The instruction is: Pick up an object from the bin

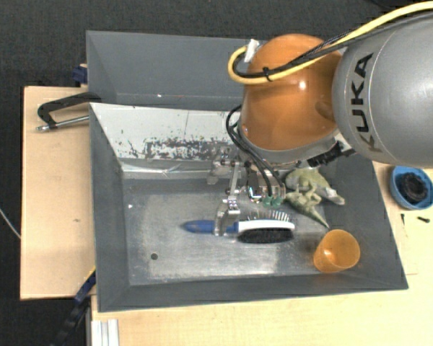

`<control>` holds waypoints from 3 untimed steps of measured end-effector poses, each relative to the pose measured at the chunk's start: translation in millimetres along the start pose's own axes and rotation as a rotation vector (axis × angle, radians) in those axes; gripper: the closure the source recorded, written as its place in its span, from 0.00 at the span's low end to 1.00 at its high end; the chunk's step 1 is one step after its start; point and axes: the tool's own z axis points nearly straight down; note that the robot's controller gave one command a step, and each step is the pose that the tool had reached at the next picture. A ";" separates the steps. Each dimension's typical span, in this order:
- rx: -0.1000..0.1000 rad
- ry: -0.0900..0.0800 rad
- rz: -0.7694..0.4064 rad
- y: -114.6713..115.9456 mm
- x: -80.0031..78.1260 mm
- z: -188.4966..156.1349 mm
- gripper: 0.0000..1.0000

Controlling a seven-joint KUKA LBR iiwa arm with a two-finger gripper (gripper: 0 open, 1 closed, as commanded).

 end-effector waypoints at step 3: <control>0.000 -0.021 -0.329 -38.2 -18.0 39.7 1.00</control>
Offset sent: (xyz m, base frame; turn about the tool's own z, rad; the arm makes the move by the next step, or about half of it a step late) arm 0.0090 -0.0396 -0.1527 -0.1902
